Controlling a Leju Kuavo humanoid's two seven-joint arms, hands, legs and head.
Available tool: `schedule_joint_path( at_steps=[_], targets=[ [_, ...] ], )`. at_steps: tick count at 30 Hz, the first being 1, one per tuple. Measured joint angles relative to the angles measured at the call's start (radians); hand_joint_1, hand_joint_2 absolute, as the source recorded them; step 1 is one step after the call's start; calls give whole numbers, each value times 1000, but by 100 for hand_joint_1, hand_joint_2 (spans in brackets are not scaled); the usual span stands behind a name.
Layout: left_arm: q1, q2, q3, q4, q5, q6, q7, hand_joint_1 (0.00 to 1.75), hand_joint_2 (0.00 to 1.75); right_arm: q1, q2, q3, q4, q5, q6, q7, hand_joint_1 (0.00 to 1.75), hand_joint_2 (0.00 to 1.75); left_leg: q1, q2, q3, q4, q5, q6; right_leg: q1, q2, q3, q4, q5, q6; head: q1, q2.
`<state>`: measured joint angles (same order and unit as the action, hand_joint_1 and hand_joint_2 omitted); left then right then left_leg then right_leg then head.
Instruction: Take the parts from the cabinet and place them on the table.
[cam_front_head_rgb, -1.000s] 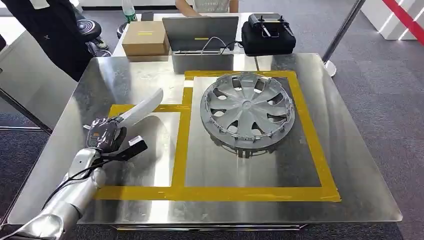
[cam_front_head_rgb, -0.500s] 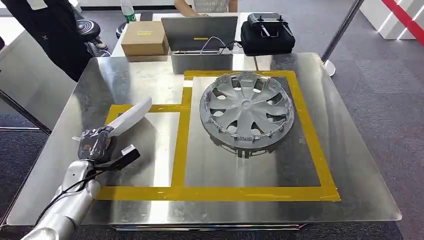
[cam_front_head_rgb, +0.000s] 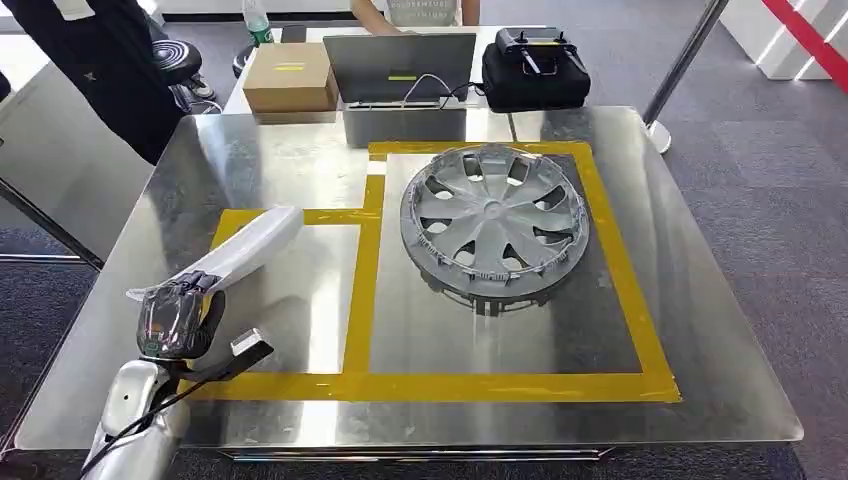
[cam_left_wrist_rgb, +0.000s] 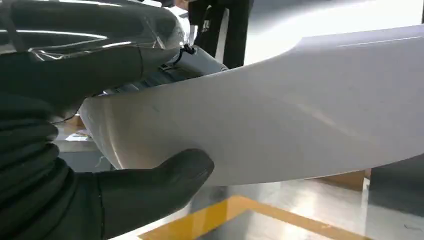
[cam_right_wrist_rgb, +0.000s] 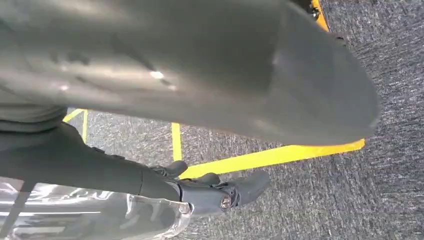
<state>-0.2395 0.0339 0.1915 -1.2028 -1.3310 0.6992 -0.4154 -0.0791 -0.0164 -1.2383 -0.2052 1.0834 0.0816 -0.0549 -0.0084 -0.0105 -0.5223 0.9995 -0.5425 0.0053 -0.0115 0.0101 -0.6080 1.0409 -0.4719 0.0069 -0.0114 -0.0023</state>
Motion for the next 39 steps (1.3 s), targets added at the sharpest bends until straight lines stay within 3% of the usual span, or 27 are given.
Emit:
schedule_joint_path(
  at_steps=[15,23,35,36,39],
  targets=[
    [154,-26,28,-174,56,0,-68,175,175,5,0,-10,0,-12,-2,-2,0,0,0,0,0,0,-2,0,0,0,1,0,-1,1,0,0],
    [165,-26,17,-181,58,0,-33,175,175,3,0,-10,0,-13,-2,-7,0,0,0,0,1,0,-2,0,0,0,1,0,-1,1,0,0],
    [156,14,-63,-154,61,0,31,175,175,1,0,-10,0,-6,0,-7,0,0,0,0,2,0,-2,0,0,0,1,0,-1,1,0,0],
    [150,18,-71,-146,55,0,41,0,175,0,0,-10,0,-5,0,-7,0,0,0,0,2,0,-2,0,0,0,1,0,-1,1,0,0],
    [132,28,-105,-125,59,0,57,0,175,-2,0,-9,0,-2,2,-8,0,0,0,0,2,0,-2,0,0,0,2,0,-1,1,0,0]
  ],
)
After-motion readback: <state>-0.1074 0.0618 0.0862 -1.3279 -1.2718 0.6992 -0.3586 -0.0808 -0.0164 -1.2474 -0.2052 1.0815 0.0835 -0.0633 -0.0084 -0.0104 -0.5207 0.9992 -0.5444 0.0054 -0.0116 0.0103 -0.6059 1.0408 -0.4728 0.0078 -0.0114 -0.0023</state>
